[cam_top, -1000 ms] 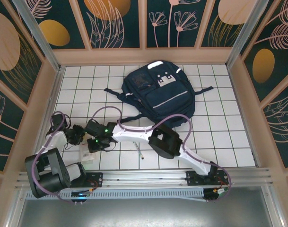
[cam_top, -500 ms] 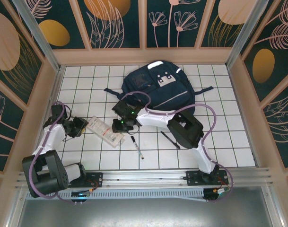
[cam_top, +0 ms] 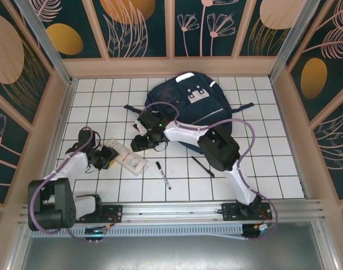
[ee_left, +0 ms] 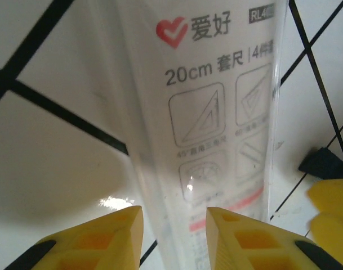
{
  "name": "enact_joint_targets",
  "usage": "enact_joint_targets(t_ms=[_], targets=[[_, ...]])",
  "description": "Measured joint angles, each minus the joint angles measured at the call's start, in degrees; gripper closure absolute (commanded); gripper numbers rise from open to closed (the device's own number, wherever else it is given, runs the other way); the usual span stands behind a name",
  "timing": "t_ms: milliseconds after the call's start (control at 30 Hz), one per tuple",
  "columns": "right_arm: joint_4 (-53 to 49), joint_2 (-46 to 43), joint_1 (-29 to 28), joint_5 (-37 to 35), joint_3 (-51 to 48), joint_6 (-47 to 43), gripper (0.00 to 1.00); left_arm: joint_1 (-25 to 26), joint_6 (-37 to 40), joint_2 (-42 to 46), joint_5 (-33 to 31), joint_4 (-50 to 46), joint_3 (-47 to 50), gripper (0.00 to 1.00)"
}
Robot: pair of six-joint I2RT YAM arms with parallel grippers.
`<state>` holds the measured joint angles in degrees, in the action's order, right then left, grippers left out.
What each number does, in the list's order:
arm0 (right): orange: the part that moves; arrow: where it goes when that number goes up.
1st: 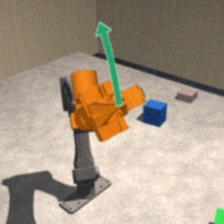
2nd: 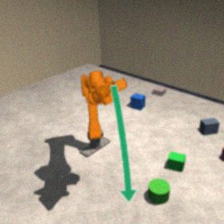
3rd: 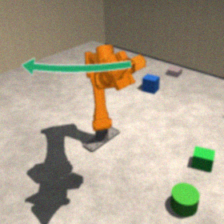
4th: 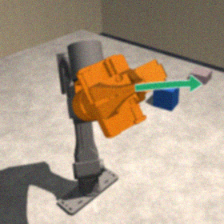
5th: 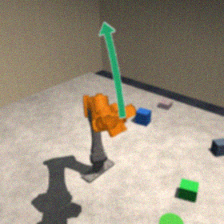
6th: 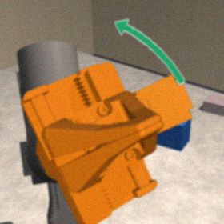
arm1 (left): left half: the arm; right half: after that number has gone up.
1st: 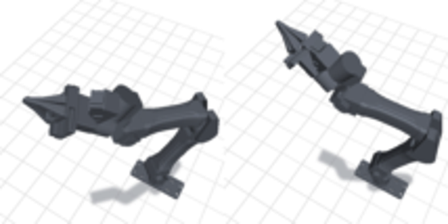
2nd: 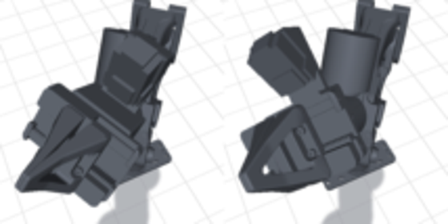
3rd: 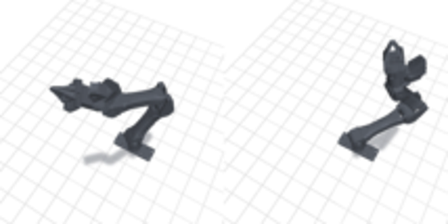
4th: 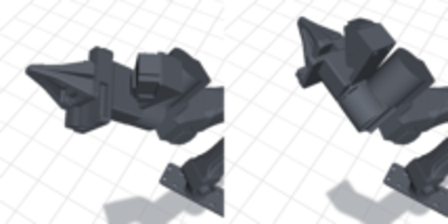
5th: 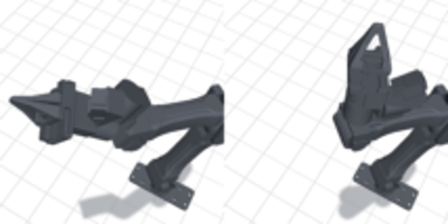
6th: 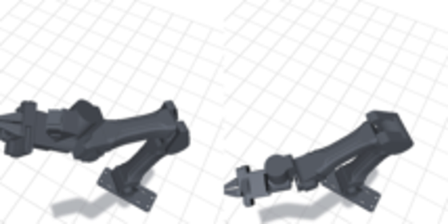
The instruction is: Pack the student bag
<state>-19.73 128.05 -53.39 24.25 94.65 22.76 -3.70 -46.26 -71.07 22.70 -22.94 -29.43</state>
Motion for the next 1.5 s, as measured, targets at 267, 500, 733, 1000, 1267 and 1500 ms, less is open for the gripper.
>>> enact_joint_targets(t_ms=[267, 500, 733, 1000, 1267, 1500], targets=[[-0.6, 3.3, -0.9, 5.6, 2.8, -0.4, 0.60, 0.6, -2.3, -4.4, -0.2, 3.3, 0.9, 0.82], [-0.6, 4.2, -0.8, 11.5, 2.9, 0.7, 0.67, 0.6, -2.3, -5.7, 2.1, 7.0, 1.4, 0.90], [0.2, 4.2, -0.8, 16.1, 2.5, 5.5, 0.90, 0.4, -1.8, -4.9, 2.5, 7.7, 1.7, 0.92], [4.3, 0.6, -0.3, 17.5, -1.1, 9.8, 1.00, 0.9, 1.6, -0.6, 2.0, 3.1, -1.2, 0.63], [5.8, -20.8, 8.3, 10.2, -17.5, 12.0, 1.00, 8.9, 12.1, 7.4, 0.1, 2.6, -18.0, 0.58], [6.2, -44.9, 28.2, 2.3, -28.2, 12.0, 1.00, 28.0, 22.3, 0.4, -7.0, 2.8, -34.8, 0.52]])
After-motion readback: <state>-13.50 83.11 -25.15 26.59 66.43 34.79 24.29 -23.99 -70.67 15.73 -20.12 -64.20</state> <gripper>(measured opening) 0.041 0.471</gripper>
